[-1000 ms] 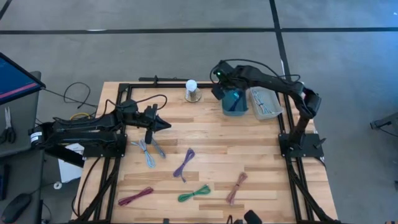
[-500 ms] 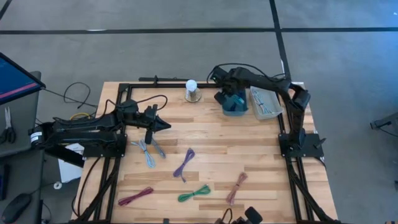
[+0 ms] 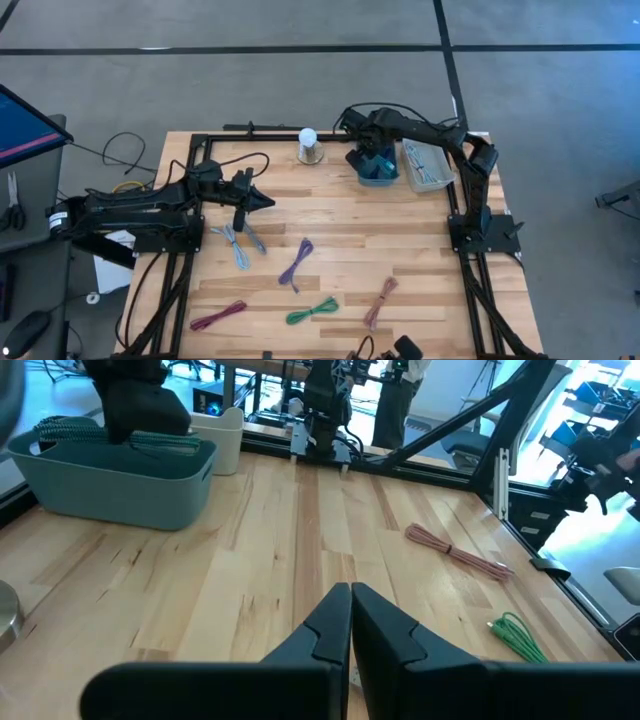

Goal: Pick & Place USB Port
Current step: Put the light braided blue charger cable into the blue bin, then put the pink charger cable into the gray bin

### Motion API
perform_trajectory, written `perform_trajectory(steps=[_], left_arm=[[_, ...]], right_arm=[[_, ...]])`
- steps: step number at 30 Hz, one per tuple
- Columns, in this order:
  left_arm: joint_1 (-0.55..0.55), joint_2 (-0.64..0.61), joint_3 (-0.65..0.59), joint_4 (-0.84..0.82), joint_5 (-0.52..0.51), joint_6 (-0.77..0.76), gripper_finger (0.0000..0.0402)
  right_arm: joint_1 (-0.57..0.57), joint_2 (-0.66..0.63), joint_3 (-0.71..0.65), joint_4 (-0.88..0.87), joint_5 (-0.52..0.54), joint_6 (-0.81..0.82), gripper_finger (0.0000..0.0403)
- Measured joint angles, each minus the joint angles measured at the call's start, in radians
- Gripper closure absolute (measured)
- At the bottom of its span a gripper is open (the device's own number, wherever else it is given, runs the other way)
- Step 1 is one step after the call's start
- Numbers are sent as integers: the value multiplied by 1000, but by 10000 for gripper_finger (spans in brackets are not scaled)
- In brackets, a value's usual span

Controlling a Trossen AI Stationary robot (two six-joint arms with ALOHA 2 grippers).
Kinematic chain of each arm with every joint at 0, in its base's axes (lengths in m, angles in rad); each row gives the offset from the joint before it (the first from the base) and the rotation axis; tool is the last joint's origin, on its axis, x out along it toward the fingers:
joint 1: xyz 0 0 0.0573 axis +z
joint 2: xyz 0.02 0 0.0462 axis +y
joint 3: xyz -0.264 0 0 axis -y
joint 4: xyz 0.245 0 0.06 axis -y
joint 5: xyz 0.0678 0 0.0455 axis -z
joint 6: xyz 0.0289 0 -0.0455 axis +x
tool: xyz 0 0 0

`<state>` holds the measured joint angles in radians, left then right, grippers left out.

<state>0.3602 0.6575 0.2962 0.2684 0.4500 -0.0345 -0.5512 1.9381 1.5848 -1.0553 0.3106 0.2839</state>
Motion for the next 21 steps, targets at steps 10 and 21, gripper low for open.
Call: perform_trajectory(steps=[10,21], left_arm=[[0,0,0,0,0,0,389],[0,0,0,-1,0,0,389]], right_arm=[[1,-2,7,-34,4,-25,317],[103,-208,47,-145,114,-55,334]])
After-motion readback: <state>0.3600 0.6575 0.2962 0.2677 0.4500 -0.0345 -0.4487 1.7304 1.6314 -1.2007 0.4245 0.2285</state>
